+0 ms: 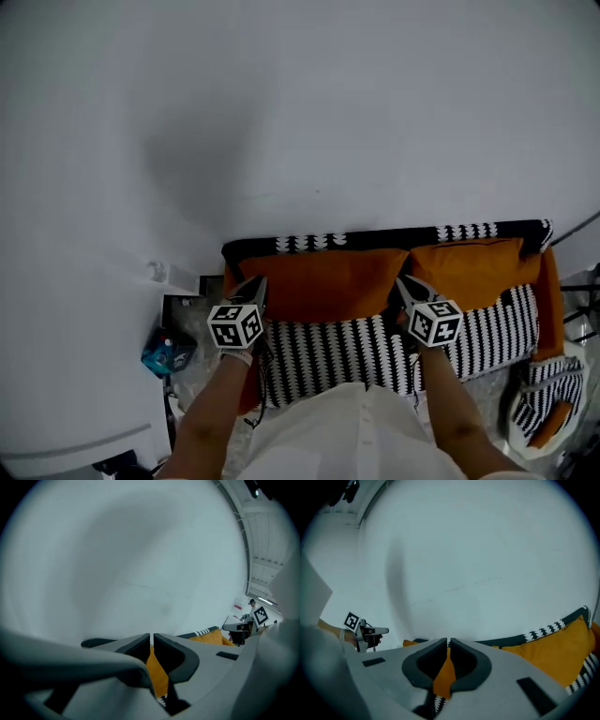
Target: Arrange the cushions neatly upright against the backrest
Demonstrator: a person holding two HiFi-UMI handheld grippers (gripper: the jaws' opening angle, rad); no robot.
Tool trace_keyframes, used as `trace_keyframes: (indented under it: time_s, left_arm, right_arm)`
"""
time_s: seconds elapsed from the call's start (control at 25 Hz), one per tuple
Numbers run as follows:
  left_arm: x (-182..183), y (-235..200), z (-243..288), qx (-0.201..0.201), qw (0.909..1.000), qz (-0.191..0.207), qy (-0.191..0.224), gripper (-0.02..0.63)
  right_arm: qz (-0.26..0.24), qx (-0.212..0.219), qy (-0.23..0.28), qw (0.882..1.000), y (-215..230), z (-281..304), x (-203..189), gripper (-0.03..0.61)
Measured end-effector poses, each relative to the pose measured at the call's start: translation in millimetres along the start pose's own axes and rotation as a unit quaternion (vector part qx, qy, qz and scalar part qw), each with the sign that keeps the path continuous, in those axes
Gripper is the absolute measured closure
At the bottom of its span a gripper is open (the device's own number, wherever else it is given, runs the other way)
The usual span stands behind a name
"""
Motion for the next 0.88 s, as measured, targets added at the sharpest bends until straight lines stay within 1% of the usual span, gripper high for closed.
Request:
trace_keyframes:
  time_s: [0.12, 0.24, 0.32, 0.4, 0.56, 0.64, 0.76, 0.88]
  left_arm:
    - [13, 22, -26, -0.037, 0.998, 0.006, 0.051, 0.571]
    - [28, 48, -55, -0.075, 0.9923, 0.013, 0.097, 0.571]
    - [37, 67, -73, -0.102, 0.9868, 0.033, 0.121, 0.571]
    - [47, 84, -86, -0.122, 0.9805, 0.053, 0.145, 0.571]
    - [62, 105, -104, -0.132, 0.9699, 0.083, 0.187, 0.571]
    - [70, 113, -114, -0.139, 0.9642, 0.092, 0.206, 0.571]
    - [83, 122, -125, -0.145, 0.9572, 0.11, 0.225, 0.571]
    - [94, 122, -134, -0.145, 0.9538, 0.116, 0.236, 0.571]
  right_arm:
    - [0.001, 0.001, 0.042, 0.999, -8, -34, 14, 0.551]
    - [-0.023, -0.007, 0.084, 0.996, -12, -73, 31, 0.552]
    - [-0.041, -0.015, 0.125, 0.991, -13, -101, 46, 0.557]
    - [-0.058, -0.032, 0.169, 0.983, -11, -125, 62, 0.557]
    - [-0.082, -0.066, 0.226, 0.968, -10, -161, 89, 0.558]
    - [-0.092, -0.071, 0.249, 0.961, -11, -174, 102, 0.56]
    - [-0.119, -0.076, 0.268, 0.953, -15, -189, 121, 0.56]
    - [-0.13, -0.083, 0.28, 0.948, -17, -198, 134, 0.561]
Point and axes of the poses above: the fingertips, and each gripper's own axes: z forward along the fingers, y to its right, x out of its top, the point moved 4 cm from there along -z, backward along the fingers, and after that the axes turned 7 degrees about -z, right-handed, at the moved point
